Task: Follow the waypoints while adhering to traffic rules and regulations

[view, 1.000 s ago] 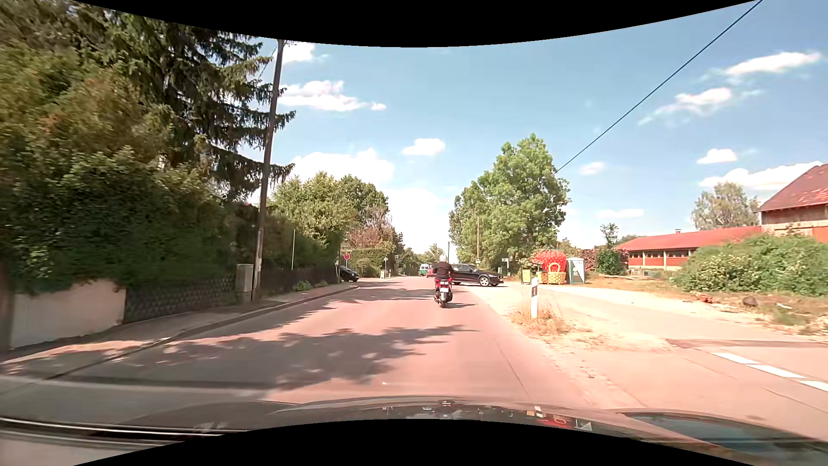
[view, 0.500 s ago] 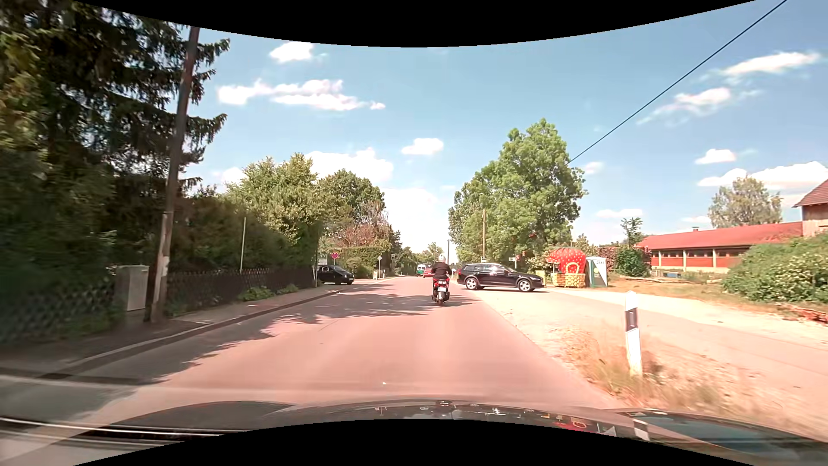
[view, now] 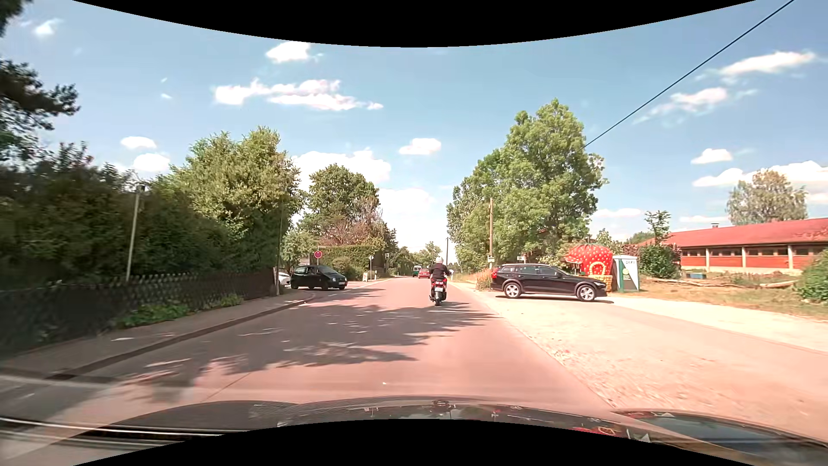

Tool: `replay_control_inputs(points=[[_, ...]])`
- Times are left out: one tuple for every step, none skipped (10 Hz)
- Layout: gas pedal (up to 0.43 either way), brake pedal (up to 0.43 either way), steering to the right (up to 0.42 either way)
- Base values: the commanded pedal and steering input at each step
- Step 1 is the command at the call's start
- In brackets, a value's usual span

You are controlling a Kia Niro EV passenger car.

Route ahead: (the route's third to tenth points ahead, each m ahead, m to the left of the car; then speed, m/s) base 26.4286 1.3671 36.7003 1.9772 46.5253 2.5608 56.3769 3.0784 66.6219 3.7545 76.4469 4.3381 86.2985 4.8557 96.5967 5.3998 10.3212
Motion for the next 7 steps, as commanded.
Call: replay_control_inputs(points=[[0.268,0.012,0.008],[0.268,0.012,0.008],[0.28,0.012,0.008],[0.28,0.012,0.007],[0.287,0.012,0.006],[0.299,0.012,0.006],[0.299,0.012,0.005]])
